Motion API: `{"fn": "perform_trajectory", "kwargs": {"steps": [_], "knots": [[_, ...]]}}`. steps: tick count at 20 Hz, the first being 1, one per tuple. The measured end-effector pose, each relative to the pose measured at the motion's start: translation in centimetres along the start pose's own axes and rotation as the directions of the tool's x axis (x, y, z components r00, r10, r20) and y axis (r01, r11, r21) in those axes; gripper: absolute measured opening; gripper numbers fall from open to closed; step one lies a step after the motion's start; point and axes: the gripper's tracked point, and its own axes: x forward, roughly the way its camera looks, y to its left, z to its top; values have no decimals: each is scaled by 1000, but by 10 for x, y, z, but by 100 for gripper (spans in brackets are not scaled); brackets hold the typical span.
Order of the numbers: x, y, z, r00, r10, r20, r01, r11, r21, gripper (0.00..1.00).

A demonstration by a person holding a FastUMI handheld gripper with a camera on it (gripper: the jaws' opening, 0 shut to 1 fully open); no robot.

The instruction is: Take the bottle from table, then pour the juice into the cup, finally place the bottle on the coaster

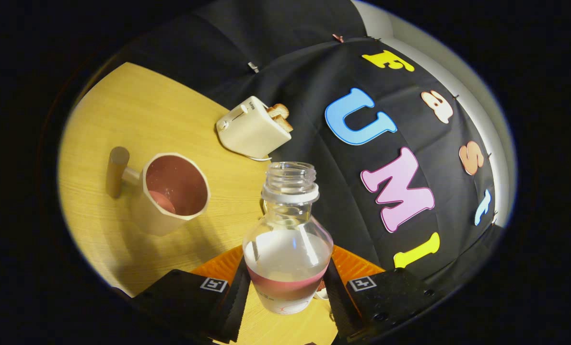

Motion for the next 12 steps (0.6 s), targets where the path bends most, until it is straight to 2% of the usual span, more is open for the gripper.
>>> {"fn": "perform_trajectory", "kwargs": {"steps": [6,12], "knots": [[15,15,-1,1000,6,-12,-8,980,-200,76],[19,31,-2,999,32,-13,-34,951,-309,76]]}}
